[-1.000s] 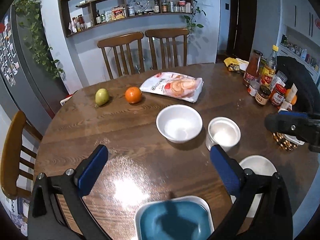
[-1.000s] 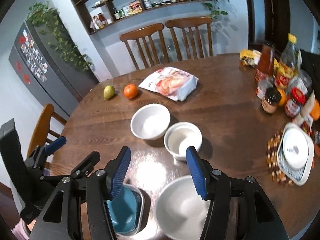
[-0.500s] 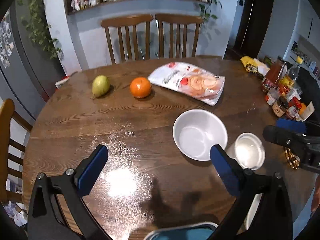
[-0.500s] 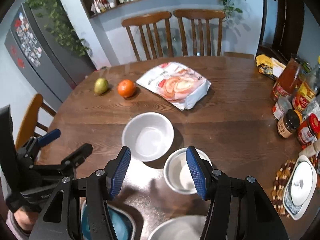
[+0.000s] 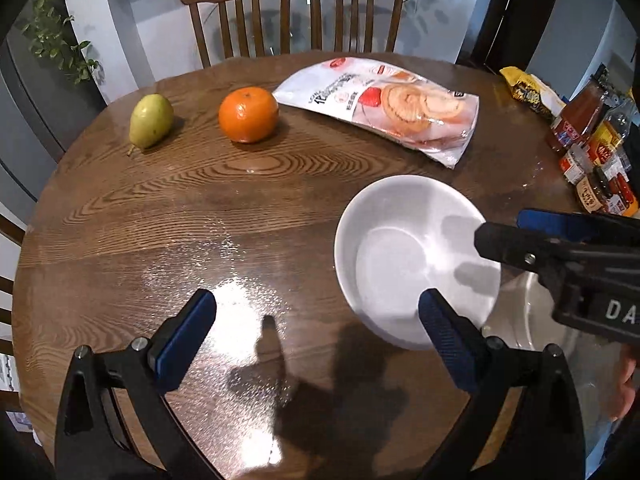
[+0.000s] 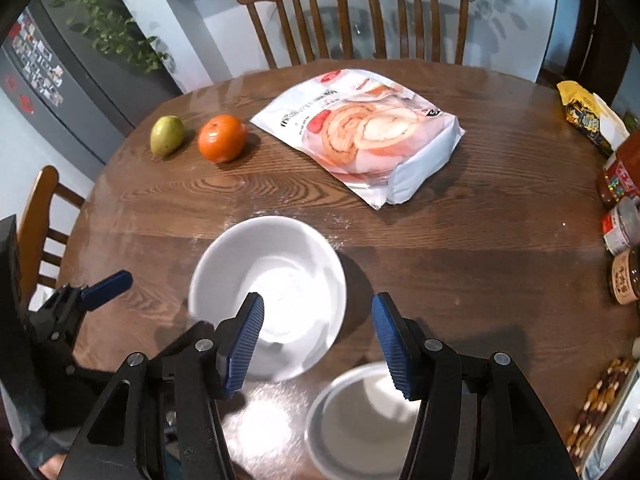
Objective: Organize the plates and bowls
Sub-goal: 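Open both grippers and move them to the smaller white bowl, then grasp the smaller white bowl's rim with both grippers, then carry the smaller white bowl with both grippers and lower it into the large bowl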
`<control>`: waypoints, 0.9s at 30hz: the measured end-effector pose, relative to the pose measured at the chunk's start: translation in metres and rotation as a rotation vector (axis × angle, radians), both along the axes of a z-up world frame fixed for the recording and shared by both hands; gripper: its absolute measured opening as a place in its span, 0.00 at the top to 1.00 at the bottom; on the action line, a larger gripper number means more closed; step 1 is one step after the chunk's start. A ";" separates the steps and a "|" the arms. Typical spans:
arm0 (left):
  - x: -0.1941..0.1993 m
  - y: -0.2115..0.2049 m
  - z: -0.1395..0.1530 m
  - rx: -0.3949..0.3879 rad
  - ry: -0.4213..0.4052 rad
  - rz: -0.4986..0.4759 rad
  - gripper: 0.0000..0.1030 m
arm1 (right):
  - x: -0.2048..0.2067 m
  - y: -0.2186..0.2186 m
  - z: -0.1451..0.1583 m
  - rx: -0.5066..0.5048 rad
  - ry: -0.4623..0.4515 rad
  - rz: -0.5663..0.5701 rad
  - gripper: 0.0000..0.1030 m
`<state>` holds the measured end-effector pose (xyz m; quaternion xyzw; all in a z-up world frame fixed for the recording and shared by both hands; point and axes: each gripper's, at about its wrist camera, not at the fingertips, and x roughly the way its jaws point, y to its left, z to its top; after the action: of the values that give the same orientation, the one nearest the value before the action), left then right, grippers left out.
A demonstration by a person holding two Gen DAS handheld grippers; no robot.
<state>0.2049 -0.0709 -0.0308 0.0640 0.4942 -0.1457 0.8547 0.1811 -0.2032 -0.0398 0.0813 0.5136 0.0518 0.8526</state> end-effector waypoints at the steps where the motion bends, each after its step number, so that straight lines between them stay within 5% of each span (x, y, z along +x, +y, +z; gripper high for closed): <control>1: 0.001 -0.001 -0.002 -0.002 0.005 0.000 0.10 | 0.003 -0.001 -0.003 0.009 0.008 -0.005 0.47; 5: 0.006 -0.002 -0.010 -0.010 0.028 -0.002 0.27 | 0.012 -0.004 -0.016 0.022 0.039 -0.008 0.61; 10: 0.011 -0.006 -0.018 -0.036 0.064 -0.015 0.69 | 0.020 -0.003 -0.026 0.021 0.065 0.005 0.82; 19: 0.012 -0.016 -0.027 -0.040 0.081 -0.058 0.84 | 0.021 -0.002 -0.030 -0.001 0.068 0.001 0.93; 27: 0.004 -0.015 -0.016 -0.031 0.039 -0.069 0.84 | 0.006 -0.001 -0.016 0.017 0.018 -0.015 0.94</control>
<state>0.2087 -0.0857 -0.0467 0.0650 0.5059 -0.1841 0.8402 0.1875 -0.2043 -0.0556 0.0932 0.5200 0.0490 0.8476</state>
